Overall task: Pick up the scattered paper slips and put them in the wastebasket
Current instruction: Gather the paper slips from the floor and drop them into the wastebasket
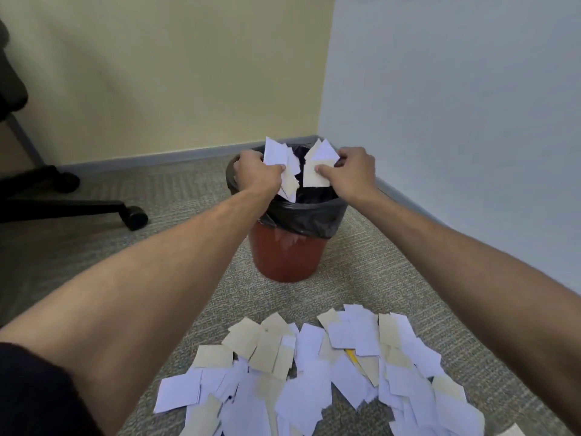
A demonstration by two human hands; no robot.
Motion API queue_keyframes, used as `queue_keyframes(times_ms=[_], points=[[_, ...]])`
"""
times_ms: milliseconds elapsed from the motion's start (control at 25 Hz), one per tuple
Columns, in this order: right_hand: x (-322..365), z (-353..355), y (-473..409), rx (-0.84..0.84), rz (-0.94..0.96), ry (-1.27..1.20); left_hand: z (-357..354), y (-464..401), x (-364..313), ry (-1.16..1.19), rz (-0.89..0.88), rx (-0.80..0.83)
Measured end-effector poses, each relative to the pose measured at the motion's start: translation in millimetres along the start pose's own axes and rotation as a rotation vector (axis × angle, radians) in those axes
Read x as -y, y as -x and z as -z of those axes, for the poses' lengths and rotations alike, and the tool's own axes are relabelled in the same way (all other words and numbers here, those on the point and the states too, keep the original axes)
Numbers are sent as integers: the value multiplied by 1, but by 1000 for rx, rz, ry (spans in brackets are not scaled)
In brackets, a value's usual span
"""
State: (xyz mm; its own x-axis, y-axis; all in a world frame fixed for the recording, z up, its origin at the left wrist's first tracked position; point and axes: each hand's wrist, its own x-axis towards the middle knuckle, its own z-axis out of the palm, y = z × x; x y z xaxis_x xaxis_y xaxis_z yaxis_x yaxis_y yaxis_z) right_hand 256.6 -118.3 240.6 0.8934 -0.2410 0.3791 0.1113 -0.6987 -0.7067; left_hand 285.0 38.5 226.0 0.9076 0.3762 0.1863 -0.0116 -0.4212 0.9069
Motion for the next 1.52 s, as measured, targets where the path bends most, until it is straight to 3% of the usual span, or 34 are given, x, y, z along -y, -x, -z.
queue_keyframes(times_ms=[120, 320, 440, 640, 800, 960, 1120, 1280, 1400, 1520], points=[[-10, -11, 11, 69, -18, -22, -6, 9, 17, -128, -146, 32], [-42, 8, 88, 131, 109, 9, 26, 69, 57, -182, -587, 33], [-79, 22, 155, 247, 148, 83, 50, 130, 100, -206, -708, 179], [-149, 24, 287, 557, -124, 75, 94, 220, 179, -450, -504, 765], [-170, 24, 365, 823, -131, 283, 115, 285, 215, -652, -369, 1033], [-174, 26, 395, 971, -18, 534, 111, 324, 228, -934, -549, 1222], [-172, 28, 410, 999, 9, 590, 108, 337, 229, -1056, -598, 1280], [-170, 26, 418, 958, -2, 531, 106, 338, 233, -1005, -510, 1308], [-169, 26, 422, 922, 15, 436, 106, 334, 238, -910, -399, 1285], [-168, 24, 424, 936, 18, 387, 112, 318, 245, -730, -172, 1166]])
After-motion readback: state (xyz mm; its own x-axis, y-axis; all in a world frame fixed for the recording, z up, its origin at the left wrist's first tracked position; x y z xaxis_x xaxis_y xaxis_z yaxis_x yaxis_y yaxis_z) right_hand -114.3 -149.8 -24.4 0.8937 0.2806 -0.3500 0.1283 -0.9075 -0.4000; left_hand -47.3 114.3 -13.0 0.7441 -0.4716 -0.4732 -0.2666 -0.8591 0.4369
